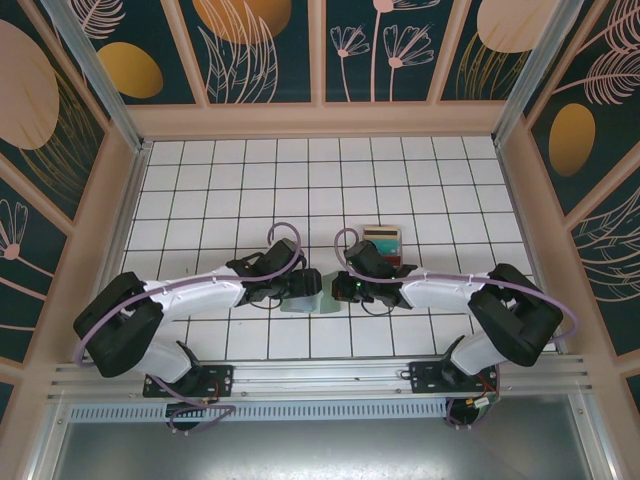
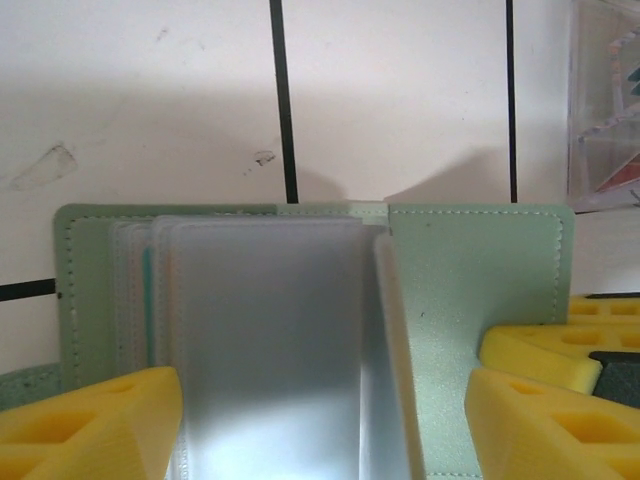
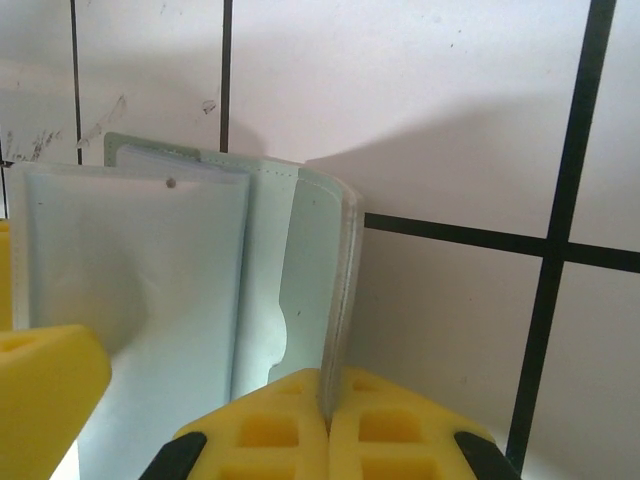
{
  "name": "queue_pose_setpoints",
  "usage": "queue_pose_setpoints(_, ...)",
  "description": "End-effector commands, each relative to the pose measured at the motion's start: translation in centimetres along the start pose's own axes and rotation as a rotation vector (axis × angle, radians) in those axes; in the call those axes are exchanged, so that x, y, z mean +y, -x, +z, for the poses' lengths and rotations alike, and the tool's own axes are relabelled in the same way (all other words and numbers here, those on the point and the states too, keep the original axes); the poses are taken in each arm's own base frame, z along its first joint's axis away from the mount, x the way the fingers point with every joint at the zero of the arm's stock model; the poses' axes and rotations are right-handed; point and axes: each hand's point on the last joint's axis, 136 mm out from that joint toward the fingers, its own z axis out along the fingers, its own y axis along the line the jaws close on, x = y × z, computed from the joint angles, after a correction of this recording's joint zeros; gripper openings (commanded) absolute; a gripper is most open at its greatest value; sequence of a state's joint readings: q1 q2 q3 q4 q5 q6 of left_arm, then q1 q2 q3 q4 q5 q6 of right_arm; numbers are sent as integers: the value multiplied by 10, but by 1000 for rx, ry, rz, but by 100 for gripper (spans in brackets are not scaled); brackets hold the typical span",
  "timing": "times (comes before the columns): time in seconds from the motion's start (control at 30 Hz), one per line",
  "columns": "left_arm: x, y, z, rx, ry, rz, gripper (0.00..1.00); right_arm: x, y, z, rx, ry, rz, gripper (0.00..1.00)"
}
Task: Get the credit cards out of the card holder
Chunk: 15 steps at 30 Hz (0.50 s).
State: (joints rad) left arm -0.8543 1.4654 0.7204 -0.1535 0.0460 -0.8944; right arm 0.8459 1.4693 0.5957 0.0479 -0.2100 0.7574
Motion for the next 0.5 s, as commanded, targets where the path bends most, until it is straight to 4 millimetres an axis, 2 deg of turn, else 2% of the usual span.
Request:
queue_pose_setpoints(0.0,2,-6,5,26,-8,6,75,8,4,1,0,20,-12,0)
queue_pose_setpoints(0.17,13,-14,12,52,35,0,75,8,4,1,-1,24,-10,0)
queue_pose_setpoints(0.3,22,-11,8,31,78,-11,74,7,3,1,1,21,-9,0)
queue_pose_setpoints(0.47,18,-18,13,65,47,2,74,8,3,1,1,25,-9,0)
